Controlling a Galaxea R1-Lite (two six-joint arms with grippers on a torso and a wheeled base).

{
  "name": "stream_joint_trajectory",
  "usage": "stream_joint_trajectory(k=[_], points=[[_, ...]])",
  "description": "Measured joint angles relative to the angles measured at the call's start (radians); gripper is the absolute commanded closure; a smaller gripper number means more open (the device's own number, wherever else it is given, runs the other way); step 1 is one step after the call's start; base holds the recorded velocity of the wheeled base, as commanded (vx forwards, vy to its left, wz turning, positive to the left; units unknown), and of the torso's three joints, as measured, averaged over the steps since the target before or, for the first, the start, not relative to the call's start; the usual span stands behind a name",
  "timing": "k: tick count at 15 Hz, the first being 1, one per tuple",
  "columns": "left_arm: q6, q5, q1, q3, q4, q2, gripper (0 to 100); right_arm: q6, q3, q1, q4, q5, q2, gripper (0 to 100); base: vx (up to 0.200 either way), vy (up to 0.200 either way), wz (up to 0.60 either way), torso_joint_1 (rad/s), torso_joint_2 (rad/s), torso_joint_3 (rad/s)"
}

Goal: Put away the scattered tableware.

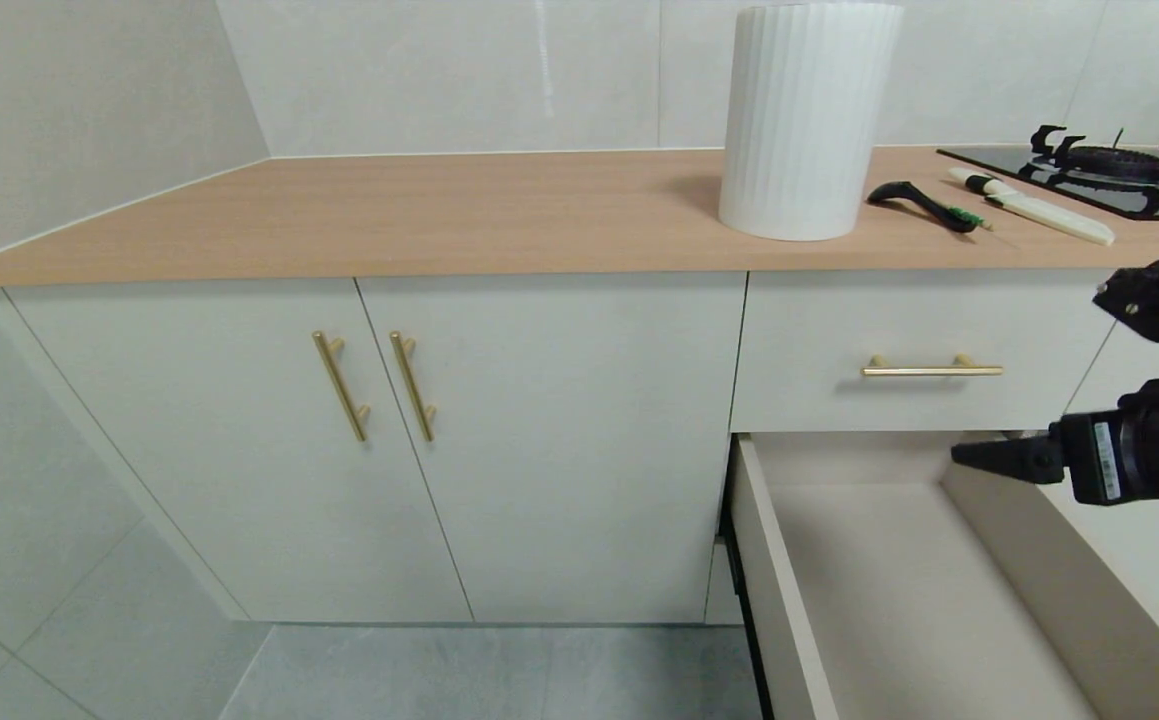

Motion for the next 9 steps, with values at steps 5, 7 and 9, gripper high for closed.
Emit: stream_joint_trajectory(k=[5,7,9], points=[[0.000,0.000,0.000,0.000,0.001,0.000,0,0.003,-0.059,-0.091,-0.069,0.041,0.040,0,0.000,0.000,0.00,0.010,-0.02,-0.009],[0.000,0.000,0.000,0.000,0.000,0.000,0,0.002,-0.059,-0.097,-0.071,0.041,0.042,0,0.000,0.000,0.00,0.102,-0.30,-0.215],[0.000,0.000,0.000,0.000,0.001,0.000,0,0.002,-0.059,-0.098,-0.071,0.041,0.042,0,0.000,0.000,0.00,0.139,-0.24,-0.266]])
